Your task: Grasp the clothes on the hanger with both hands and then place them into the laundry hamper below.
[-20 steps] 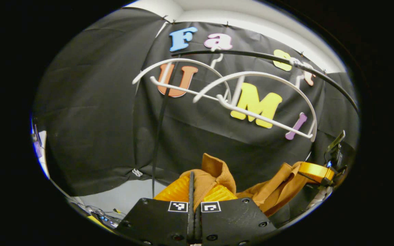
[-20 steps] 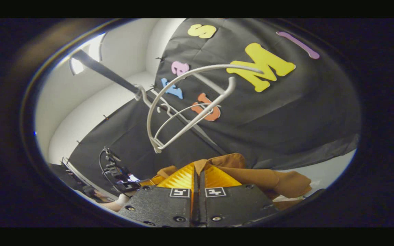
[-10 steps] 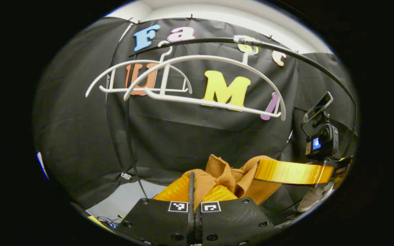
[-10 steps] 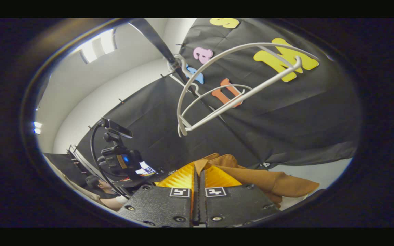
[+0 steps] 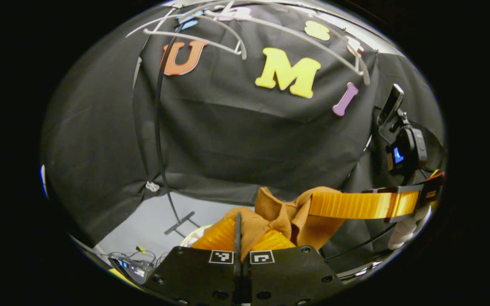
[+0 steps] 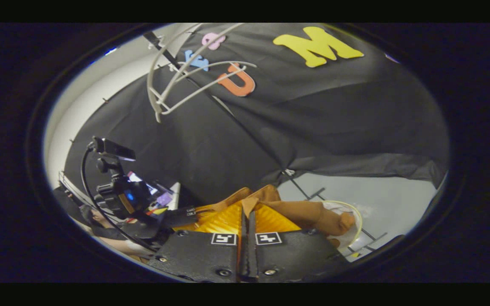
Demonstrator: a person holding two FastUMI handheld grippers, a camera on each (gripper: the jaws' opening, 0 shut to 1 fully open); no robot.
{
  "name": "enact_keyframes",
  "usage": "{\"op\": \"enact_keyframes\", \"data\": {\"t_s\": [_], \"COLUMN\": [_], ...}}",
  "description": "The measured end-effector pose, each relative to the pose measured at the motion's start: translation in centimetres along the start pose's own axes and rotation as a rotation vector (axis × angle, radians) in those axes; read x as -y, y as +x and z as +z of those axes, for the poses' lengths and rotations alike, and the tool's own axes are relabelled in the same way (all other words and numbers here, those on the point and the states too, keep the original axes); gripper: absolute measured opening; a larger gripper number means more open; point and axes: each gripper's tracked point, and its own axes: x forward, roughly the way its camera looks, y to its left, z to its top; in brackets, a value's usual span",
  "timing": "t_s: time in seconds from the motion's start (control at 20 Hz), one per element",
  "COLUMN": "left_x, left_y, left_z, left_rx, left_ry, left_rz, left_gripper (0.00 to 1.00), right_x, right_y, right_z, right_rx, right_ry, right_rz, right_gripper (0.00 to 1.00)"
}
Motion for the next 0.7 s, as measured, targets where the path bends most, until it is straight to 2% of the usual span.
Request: {"op": "enact_keyframes", "data": {"t_s": [0.2, 0.3, 0.4, 0.55, 0.7], "left_x": [-1.0, -0.7, -0.8, -0.7, -1.3], "left_y": [1.9, 2.5, 3.4, 4.0, 3.8], "left_z": [-6.8, -9.7, -12.5, -15.5, -16.2], "left_rx": [-0.133, -0.192, -0.256, -0.337, -0.368], "left_ry": [-0.019, -0.04, -0.022, -0.027, -0.006], "left_rz": [0.033, 0.038, 0.062, 0.078, 0.101], "left_gripper": [0.0, 0.0, 0.0, 0.0, 0.0], "right_x": [6.1, 7.5, 7.0, 6.4, 5.3], "right_y": [2.4, 4.2, 5.0, 4.5, 4.1], "right_z": [-5.7, -8.5, -9.6, -6.6, -3.0], "right_rx": [-0.137, -0.214, -0.284, -0.329, -0.323], "right_ry": [-0.026, -0.022, -0.027, -0.026, -0.061], "right_rz": [-0.158, -0.209, -0.24, -0.236, -0.226], "right_gripper": [0.03, 0.02, 0.03, 0.03, 0.04]}}
